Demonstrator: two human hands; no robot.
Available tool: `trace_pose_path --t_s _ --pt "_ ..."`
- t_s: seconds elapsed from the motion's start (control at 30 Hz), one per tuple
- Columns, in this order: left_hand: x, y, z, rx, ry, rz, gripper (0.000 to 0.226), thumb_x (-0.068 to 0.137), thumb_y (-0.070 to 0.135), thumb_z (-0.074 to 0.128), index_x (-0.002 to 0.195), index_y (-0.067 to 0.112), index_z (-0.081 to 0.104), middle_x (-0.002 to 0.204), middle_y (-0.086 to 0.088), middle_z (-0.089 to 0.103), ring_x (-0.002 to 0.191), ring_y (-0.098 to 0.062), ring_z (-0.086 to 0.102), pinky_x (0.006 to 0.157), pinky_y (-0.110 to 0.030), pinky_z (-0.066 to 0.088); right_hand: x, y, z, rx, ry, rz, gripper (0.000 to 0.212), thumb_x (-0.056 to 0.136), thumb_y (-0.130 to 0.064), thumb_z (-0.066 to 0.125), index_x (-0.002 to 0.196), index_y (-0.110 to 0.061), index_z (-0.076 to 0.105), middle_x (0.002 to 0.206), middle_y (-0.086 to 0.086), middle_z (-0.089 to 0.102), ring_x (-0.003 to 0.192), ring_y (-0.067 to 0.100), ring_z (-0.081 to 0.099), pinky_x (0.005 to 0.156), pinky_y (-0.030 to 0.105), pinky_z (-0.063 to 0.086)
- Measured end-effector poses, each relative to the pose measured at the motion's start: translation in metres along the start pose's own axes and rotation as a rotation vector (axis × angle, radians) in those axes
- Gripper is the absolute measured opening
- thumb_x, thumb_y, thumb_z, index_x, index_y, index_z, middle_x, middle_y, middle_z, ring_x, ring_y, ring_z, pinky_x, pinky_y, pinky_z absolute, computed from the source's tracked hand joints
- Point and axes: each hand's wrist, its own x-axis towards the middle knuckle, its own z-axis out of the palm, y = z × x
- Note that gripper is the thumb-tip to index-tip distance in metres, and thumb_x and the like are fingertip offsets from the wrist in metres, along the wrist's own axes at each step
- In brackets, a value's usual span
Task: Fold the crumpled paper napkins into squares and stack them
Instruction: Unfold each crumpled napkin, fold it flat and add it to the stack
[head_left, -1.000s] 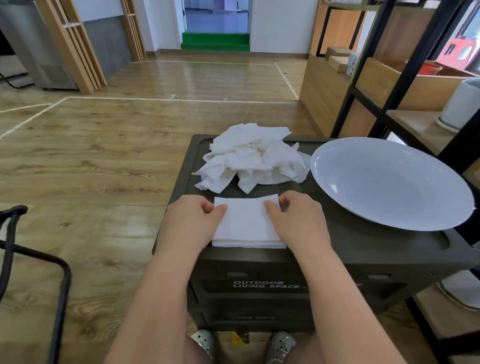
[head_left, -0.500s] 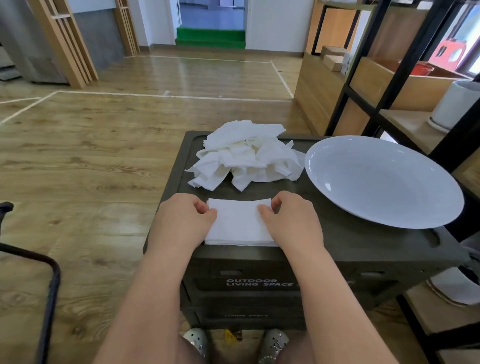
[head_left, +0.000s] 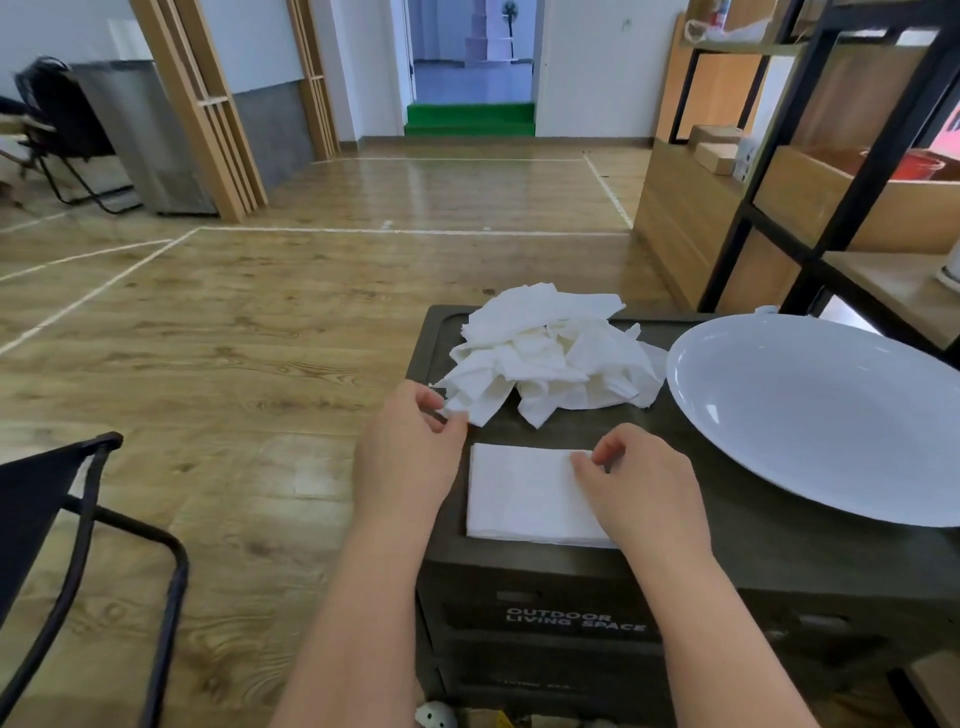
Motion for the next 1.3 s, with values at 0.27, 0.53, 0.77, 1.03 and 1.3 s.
trace_pose_path --t_s 0.27,0.53,0.77,1.03,1.3 --pt "0.041 0.011 0.012 0.062 0.101 0.101 0.023 0.087 0.024 0.064 0.109 0.023 0.061 0.1 0.006 0.059 0.089 -0.015 0.055 0.065 -0.026 0.039 0.003 -0.004 -0.001 0.103 0.027 -0.05 0.016 0.089 -0.042 0.059 0.085 -0.027 0.055 0.076 -0.013 0.055 0.069 0.003 0.052 0.055 0.011 0.034" --pt "0.039 0.013 0.015 0.086 0.161 0.166 0.021 0.095 0.025 0.053 0.102 0.021 0.072 0.088 0.005 0.069 0.08 -0.015 0.06 0.06 -0.026 0.04 0.005 -0.002 -0.002 0.15 0.043 -0.056 0.019 0.088 -0.041 0.06 0.078 -0.027 0.053 0.071 -0.01 0.056 0.066 0.006 0.053 0.055 0.015 0.038" --pt "0.028 0.024 0.001 0.011 0.255 0.313 0.017 0.095 0.025 0.054 0.1 0.021 0.07 0.088 0.008 0.065 0.082 -0.015 0.058 0.067 -0.032 0.048 0.003 -0.004 -0.004 0.177 0.064 -0.064 0.018 0.088 -0.04 0.06 0.08 -0.026 0.054 0.071 -0.01 0.056 0.065 0.006 0.053 0.054 0.015 0.036" --pt "0.007 0.03 -0.022 -0.18 0.193 0.332 0.01 0.089 0.025 0.06 0.087 0.029 0.069 0.079 0.017 0.065 0.076 0.001 0.058 0.059 -0.01 0.041 -0.003 -0.01 -0.006 0.324 0.074 -0.108 0.014 0.087 -0.038 0.062 0.081 -0.026 0.057 0.073 -0.009 0.058 0.068 0.006 0.054 0.056 0.014 0.037" --pt "-0.01 0.034 -0.028 -0.66 0.004 0.171 0.013 0.089 0.021 0.065 0.084 0.029 0.072 0.082 0.012 0.073 0.079 -0.007 0.067 0.071 -0.021 0.052 -0.011 -0.025 -0.008 0.693 0.046 -0.189 0.062 0.078 -0.036 0.074 0.127 -0.045 0.039 0.116 -0.024 0.046 0.089 0.001 0.058 0.066 0.013 0.049"
